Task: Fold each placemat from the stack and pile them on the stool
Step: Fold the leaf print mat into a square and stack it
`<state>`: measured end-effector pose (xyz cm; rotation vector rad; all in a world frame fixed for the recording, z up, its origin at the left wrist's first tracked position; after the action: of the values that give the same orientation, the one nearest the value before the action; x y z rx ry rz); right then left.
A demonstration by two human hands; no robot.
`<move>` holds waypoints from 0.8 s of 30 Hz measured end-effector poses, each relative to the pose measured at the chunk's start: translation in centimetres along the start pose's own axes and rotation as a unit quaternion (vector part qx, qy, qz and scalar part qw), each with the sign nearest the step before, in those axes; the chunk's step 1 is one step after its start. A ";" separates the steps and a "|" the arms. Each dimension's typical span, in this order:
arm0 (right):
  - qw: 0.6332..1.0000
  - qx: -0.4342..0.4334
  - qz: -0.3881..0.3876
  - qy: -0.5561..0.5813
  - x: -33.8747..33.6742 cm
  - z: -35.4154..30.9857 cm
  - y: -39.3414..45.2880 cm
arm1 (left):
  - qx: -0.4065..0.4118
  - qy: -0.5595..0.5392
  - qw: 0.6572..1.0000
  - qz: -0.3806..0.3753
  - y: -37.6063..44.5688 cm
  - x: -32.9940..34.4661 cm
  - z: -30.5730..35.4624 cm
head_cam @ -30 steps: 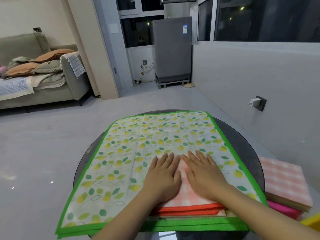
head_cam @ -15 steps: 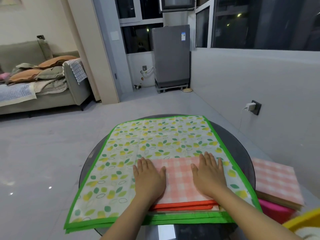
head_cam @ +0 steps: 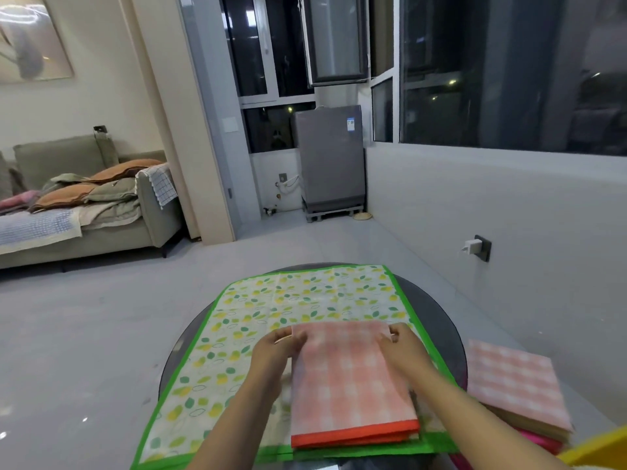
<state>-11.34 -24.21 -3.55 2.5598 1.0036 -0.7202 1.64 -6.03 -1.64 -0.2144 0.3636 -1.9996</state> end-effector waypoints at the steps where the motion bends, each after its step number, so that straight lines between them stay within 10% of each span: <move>1: 0.999 -0.014 0.021 0.021 -1.1 -0.3 0.0 | 0.008 -0.004 1.000 -0.008 -0.3 0.4 0.4; 24: 0.903 -0.051 0.323 0.279 -26.1 7.4 -0.1 | 0.118 -0.042 0.977 -0.171 -2.8 28.6 6.6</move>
<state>-30.42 -41.67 4.65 2.7920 0.2346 0.2510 -11.24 -31.65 5.25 -0.2219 0.0309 -2.3423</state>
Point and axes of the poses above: each hand's wrist, its own y-axis towards the middle knuckle, its own x-axis out of the palm, z = x × y, the point moved 2 cm from there along y, towards the middle knuckle, and after that the axes turned 11 degrees about -x, right-handed, at the moved point
